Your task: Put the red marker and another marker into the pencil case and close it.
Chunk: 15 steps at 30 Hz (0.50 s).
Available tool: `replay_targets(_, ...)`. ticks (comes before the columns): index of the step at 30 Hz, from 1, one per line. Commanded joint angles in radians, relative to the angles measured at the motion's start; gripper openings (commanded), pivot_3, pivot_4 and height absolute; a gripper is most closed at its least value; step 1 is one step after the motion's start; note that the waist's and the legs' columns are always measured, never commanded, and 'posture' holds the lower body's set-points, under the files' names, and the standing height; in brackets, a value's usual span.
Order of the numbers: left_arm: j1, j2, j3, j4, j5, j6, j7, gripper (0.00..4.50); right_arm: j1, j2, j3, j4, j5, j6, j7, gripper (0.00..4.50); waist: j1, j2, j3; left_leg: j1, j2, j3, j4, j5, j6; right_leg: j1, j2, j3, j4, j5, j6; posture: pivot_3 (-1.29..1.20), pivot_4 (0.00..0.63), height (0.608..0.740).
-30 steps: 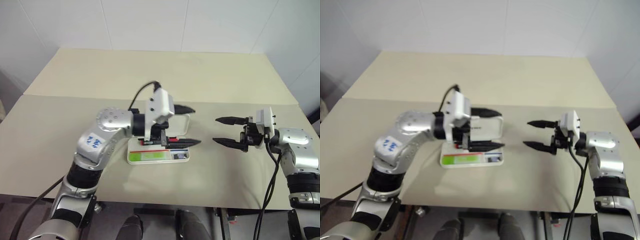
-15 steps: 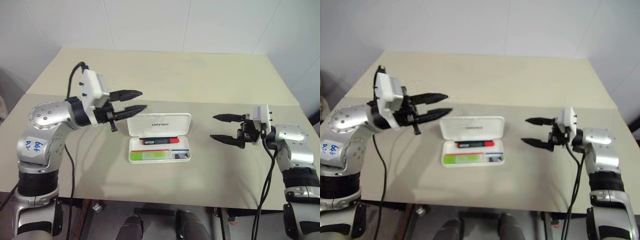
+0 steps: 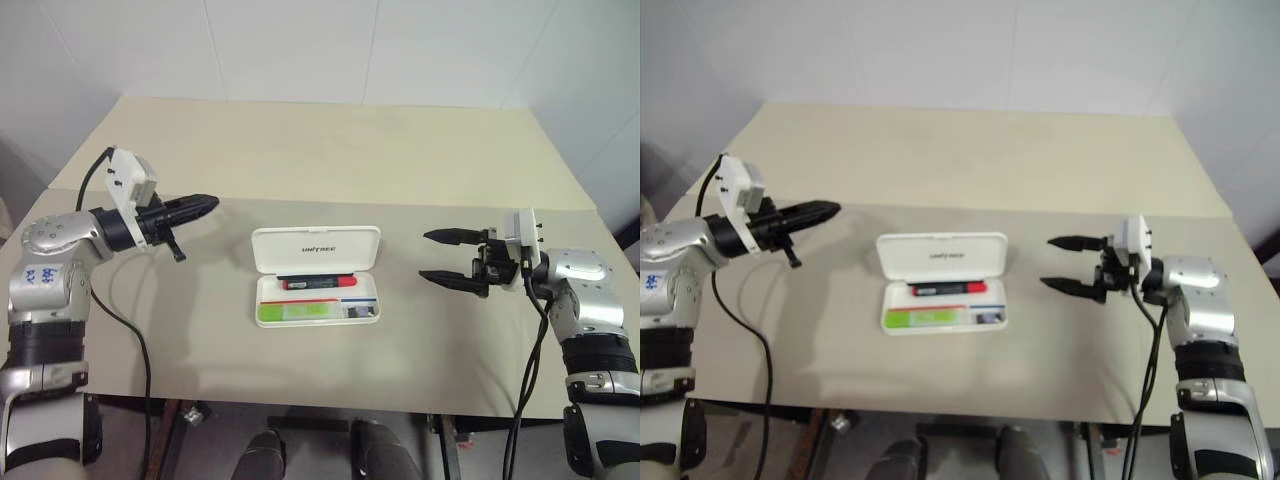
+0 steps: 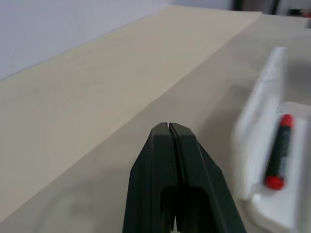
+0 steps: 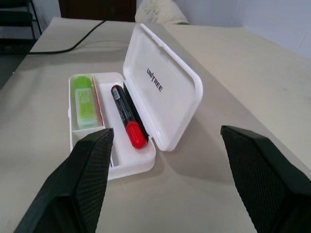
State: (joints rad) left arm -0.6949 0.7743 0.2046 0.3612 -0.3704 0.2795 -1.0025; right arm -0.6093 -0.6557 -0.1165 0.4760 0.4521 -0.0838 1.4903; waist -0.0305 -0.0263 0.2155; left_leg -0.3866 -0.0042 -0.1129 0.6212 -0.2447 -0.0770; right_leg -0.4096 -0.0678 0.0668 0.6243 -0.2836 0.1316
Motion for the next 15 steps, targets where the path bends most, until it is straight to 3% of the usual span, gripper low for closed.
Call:
replay_targets(1,-0.076,0.009,-0.035,0.149,0.034,-0.027,-0.061,0.03,-0.011,-0.003,-0.017,-0.018,0.015,-0.003,0.008,4.5,0.001,0.0,0.0,0.0,0.0,0.0,0.0,0.0,0.0,0.0,0.0,0.0,0.0,0.0,0.0,0.0,0.15,0.74)
replay_targets(9,-0.251,-0.088,-0.113,0.502,0.083,-0.124,-0.248,0.03,-0.013,-0.004,-0.016,-0.014,0.005,-0.01,0.002,4.5,0.001,0.0,0.0,-0.001,0.0,0.0,0.0,0.0,0.0,0.0,0.0,0.0,0.001,0.0,0.001,0.0,0.15,0.74)
replay_targets(15,-0.302,-0.145,-0.162,0.574,0.098,-0.104,-0.421,0.03,0.014,-0.016,-0.03,-0.05,0.02,0.006,-0.002,4.5,-0.005,0.0,0.0,-0.001,0.0,0.0,0.0,0.0,0.0,-0.001,0.0,0.0,0.001,0.0,0.001,0.0,0.15,0.74)
